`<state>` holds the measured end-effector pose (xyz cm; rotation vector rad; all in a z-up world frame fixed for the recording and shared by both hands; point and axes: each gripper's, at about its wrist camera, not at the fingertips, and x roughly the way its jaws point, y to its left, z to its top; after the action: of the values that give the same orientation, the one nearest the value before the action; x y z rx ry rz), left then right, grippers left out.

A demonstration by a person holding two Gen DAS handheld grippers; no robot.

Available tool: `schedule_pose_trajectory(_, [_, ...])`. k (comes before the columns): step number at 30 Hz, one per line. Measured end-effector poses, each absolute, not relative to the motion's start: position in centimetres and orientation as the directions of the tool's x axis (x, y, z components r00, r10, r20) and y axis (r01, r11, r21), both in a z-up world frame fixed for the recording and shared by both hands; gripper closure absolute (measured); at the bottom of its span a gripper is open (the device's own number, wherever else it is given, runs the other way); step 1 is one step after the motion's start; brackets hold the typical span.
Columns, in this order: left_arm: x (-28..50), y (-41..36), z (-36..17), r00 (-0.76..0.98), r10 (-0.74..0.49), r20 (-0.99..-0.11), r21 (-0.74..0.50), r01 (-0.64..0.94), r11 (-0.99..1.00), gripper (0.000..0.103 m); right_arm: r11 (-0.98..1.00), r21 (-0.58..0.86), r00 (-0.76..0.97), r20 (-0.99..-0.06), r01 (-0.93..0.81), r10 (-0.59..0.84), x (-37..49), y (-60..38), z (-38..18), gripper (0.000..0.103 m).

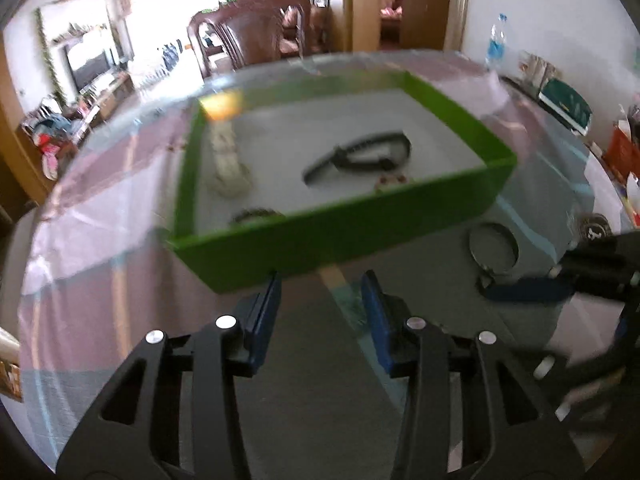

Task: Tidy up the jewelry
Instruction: 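Carry both bracelets into the green box and open both tools, then grasp the silver charm cluster with the left tool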

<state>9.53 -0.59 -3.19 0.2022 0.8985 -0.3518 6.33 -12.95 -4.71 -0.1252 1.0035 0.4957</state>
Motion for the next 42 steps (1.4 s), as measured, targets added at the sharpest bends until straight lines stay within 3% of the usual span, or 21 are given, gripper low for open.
schedule_pose_trajectory(3, [9.5,-1.4,-4.6,0.532,-0.227,-0.816,0.003,0.397,0.918,0.06,0.883,0.106,0.426,-0.845,-0.458,0.322,6.6,-12.3,-6.1,0.066])
schedule_pose_trajectory(14, [10.1,-0.4,-7.1,0.543,-0.075,-0.837,0.119,0.313,0.942,0.052,0.917,0.028,0.458,-0.86,-0.397,0.224,7.3,-14.0,-7.2,0.069])
schedule_pose_trajectory(16, [10.3,0.0,-7.2,0.541,-0.073,-0.838,0.112,0.301,0.947,0.052,0.924,0.04,0.459,-0.859,-0.379,0.226,7.6,-14.5,-7.1,0.073])
schedule_pose_trajectory(21, [10.3,0.5,-6.5,0.553,-0.119,-0.824,0.063,0.299,0.952,0.052,0.923,0.065,0.46,-0.852,-0.379,0.249,8.0,-14.3,-7.1,0.073])
schedule_pose_trajectory(24, [9.8,0.1,-6.3,0.563,-0.153,-0.812,0.047,0.325,0.945,0.04,0.914,0.058,0.455,-0.853,-0.402,0.254,7.4,-13.9,-7.3,0.073])
schedule_pose_trajectory(27, [9.5,-0.3,-6.6,0.562,-0.153,-0.813,0.057,0.337,0.94,0.04,0.911,0.042,0.464,-0.85,-0.411,0.248,7.1,-13.5,-7.3,0.074])
schedule_pose_trajectory(29, [9.4,-0.7,-7.1,0.555,-0.141,-0.82,0.071,0.343,0.937,0.044,0.907,0.039,0.465,-0.849,-0.419,0.251,6.9,-13.2,-7.3,0.093])
schedule_pose_trajectory(31, [9.5,-1.1,-7.5,0.546,-0.121,-0.829,0.088,0.341,0.936,0.064,0.902,0.052,0.458,-0.848,-0.428,0.266,6.7,-13.3,-7.3,0.095])
schedule_pose_trajectory(34, [9.5,-1.2,-7.4,0.541,-0.129,-0.831,0.081,0.346,0.935,0.081,0.898,0.061,0.462,-0.841,-0.436,0.282,6.5,-13.4,-7.1,0.095])
schedule_pose_trajectory(42, [9.3,-1.3,-7.4,0.552,-0.117,-0.825,0.102,0.351,0.931,0.084,0.889,0.194,0.569,-0.707,-0.415,0.42,5.7,-15.7,-3.5,0.095])
